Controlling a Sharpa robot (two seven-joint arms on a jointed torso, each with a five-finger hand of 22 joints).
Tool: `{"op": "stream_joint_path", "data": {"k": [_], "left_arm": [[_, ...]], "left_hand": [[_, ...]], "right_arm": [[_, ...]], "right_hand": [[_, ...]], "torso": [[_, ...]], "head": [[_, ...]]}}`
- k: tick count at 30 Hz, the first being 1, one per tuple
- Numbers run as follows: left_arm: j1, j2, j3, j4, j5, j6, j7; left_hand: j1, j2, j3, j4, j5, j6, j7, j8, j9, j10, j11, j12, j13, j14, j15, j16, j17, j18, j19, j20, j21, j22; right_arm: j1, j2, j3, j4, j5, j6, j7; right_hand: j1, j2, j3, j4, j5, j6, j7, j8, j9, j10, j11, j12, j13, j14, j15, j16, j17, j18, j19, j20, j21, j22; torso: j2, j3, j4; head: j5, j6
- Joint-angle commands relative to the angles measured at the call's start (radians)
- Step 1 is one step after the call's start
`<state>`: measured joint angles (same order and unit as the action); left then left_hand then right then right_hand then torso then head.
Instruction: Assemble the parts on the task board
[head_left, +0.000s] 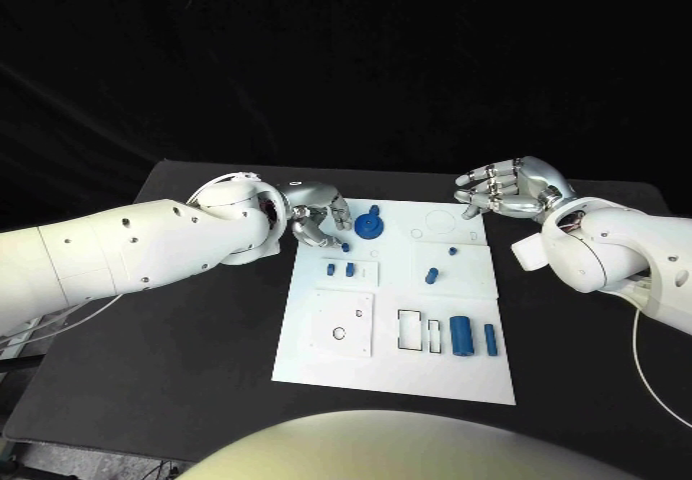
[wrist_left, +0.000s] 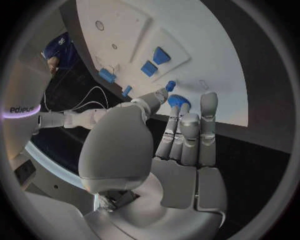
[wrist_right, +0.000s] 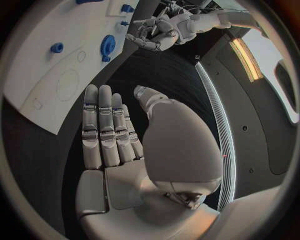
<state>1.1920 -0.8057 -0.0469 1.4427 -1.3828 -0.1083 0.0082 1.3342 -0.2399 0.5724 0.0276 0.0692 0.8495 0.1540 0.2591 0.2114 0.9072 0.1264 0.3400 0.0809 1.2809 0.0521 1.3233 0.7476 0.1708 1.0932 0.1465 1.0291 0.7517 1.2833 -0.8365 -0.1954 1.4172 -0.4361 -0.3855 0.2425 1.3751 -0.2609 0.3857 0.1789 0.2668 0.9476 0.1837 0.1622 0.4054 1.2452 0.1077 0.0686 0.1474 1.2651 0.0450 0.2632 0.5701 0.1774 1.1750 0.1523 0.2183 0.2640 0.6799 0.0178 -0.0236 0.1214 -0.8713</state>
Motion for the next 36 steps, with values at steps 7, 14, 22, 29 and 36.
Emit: {"op": "stream_joint_path", "data": {"k": [7,14,22,29,36], "left_arm": [[0.002,-0.069,0.026,0.039,0.628,-0.132,0.157],[0.002,-0.111,0.029,0.068,0.975,-0.142,0.232],[0.002,-0.142,0.027,0.102,1.118,-0.121,0.284],[0.001,-0.149,0.025,0.118,1.160,-0.110,0.310],[0.001,-0.150,0.024,0.127,1.225,-0.081,0.343]], "left_hand": [[0.013,0.009,0.036,0.014,0.000,0.035,0.024,0.034,0.012,0.027,-0.007,0.097,0.024,-0.134,-0.012,-0.106,-0.254,0.015,-0.067,-0.012,-0.083,-0.094],[0.036,0.035,0.069,-0.007,-0.001,0.047,0.023,0.058,0.022,0.083,-0.022,0.186,0.052,-0.160,-0.024,-0.157,-0.293,0.015,-0.078,-0.023,-0.111,-0.113],[0.038,0.042,0.065,-0.022,-0.004,0.084,0.006,0.091,0.036,0.158,-0.046,0.226,0.068,-0.163,-0.040,-0.166,-0.299,0.015,-0.085,-0.035,-0.118,-0.117],[0.032,0.041,0.058,-0.025,-0.004,0.093,0.004,0.101,0.041,0.175,-0.050,0.231,0.073,-0.169,-0.043,-0.173,-0.302,0.014,-0.090,-0.039,-0.123,-0.119],[-0.003,0.035,0.039,-0.008,-0.002,0.064,0.015,0.096,0.040,0.139,-0.036,0.202,0.066,-0.185,-0.031,-0.186,-0.306,0.012,-0.099,-0.030,-0.148,-0.134]], "right_arm": [[-0.001,-0.009,0.000,-0.040,-0.205,0.045,0.010],[-0.001,-0.030,0.000,-0.047,-0.476,0.049,-0.052],[0.000,-0.052,0.001,-0.035,-0.698,0.048,-0.142],[-0.001,-0.062,0.000,0.005,-0.824,0.069,-0.196],[-0.009,-0.058,0.000,0.054,-0.931,0.085,-0.253]], "right_hand": [[0.059,0.008,0.111,-0.126,0.003,0.069,-0.027,-0.014,-0.025,0.050,-0.030,0.001,-0.039,0.178,-0.061,0.225,0.134,-0.005,0.108,-0.080,0.263,0.185],[-0.025,0.010,0.212,-0.200,0.000,0.093,-0.034,-0.039,-0.038,0.064,-0.039,-0.001,-0.064,0.245,-0.065,0.685,0.442,-0.035,0.121,-0.078,0.684,0.581],[-0.059,0.008,0.226,-0.215,-0.002,0.096,-0.032,-0.044,-0.030,0.049,-0.035,-0.002,-0.070,0.255,-0.059,0.872,0.568,-0.063,0.170,-0.068,0.877,0.782],[-0.075,0.001,0.226,-0.218,-0.002,0.092,-0.030,-0.047,-0.027,0.044,-0.033,-0.002,-0.072,0.258,-0.056,0.935,0.609,-0.073,0.188,-0.064,0.939,0.848],[-0.099,-0.017,0.215,-0.210,-0.003,0.085,-0.025,-0.053,-0.025,0.016,-0.025,-0.007,-0.079,0.253,-0.049,0.951,0.610,-0.074,0.183,-0.058,0.949,0.859]], "torso": [[-0.003,0.0008,0.0003],[-0.001,-0.0008,-0.0020],[-0.001,-0.0011,-0.0012],[0.001,-0.0002,-0.0011],[0.000,-0.0004,0.0001]], "head": [[-0.012,0.015],[-0.052,0.040],[-0.096,0.062],[-0.106,0.074],[-0.113,0.071]]}}
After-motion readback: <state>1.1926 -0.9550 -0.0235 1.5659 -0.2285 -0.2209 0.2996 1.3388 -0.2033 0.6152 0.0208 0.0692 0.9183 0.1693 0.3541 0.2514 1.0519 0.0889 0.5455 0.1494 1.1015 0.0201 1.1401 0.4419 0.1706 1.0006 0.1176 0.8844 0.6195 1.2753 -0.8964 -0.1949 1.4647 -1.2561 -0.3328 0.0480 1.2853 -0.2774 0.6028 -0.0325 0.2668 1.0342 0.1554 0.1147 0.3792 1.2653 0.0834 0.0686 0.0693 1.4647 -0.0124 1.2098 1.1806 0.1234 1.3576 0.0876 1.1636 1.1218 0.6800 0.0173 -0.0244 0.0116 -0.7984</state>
